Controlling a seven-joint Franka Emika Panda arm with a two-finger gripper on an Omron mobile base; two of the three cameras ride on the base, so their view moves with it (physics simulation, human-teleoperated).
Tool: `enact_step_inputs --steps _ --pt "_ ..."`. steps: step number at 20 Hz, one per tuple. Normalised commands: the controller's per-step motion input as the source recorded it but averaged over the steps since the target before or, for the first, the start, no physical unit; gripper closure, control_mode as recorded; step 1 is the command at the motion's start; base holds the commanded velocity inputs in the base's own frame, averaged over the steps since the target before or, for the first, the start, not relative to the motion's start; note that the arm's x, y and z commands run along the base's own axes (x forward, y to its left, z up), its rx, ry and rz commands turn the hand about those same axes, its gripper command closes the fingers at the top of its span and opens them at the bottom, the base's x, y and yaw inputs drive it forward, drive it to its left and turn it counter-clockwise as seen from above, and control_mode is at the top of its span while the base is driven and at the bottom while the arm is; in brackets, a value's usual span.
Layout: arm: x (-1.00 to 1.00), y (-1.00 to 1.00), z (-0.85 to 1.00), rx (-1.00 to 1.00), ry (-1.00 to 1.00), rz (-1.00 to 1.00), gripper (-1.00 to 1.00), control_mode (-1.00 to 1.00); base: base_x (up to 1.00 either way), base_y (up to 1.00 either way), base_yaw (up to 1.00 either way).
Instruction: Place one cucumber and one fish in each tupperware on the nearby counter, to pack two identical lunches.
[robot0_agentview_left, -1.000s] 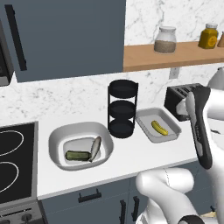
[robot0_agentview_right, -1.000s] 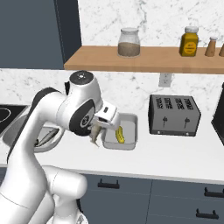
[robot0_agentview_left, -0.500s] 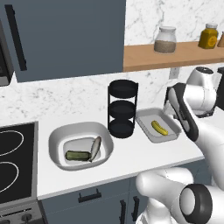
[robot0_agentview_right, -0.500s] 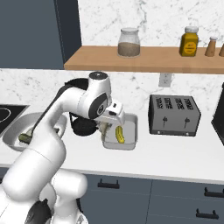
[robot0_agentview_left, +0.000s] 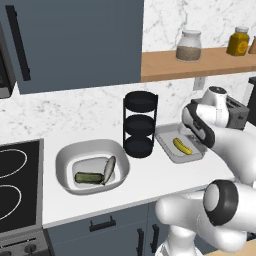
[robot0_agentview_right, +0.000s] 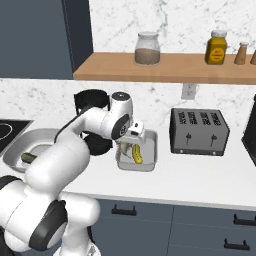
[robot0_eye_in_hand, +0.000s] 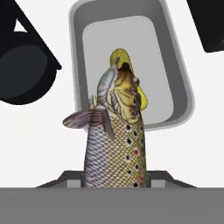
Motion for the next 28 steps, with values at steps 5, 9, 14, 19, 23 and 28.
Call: enact_step_inputs --steps 5,9,14,19,23,28 --pt "0.34 -0.13 -0.39 0.00 0.00 0.01 1.00 -1.00 0.00 0.00 0.00" --pt "0.25 0.16 -0.29 0.00 0.00 0.00 1.00 -1.00 0.00 0.00 0.00" --pt "0.41 0.20 -0.21 0.00 0.00 0.00 1.00 -1.00 0.00 0.00 0.00" --pt "0.50 0.09 -0.27 0.00 0.00 0.00 1.00 -1.00 0.00 0.00 0.00" --pt "0.38 0.00 -0.31 0.00 0.00 0.00 1.00 -1.00 0.00 0.00 0.00" --pt "0.18 0.00 -0.32 0.00 0.02 0.00 1.00 -1.00 0.00 0.00 0.00"
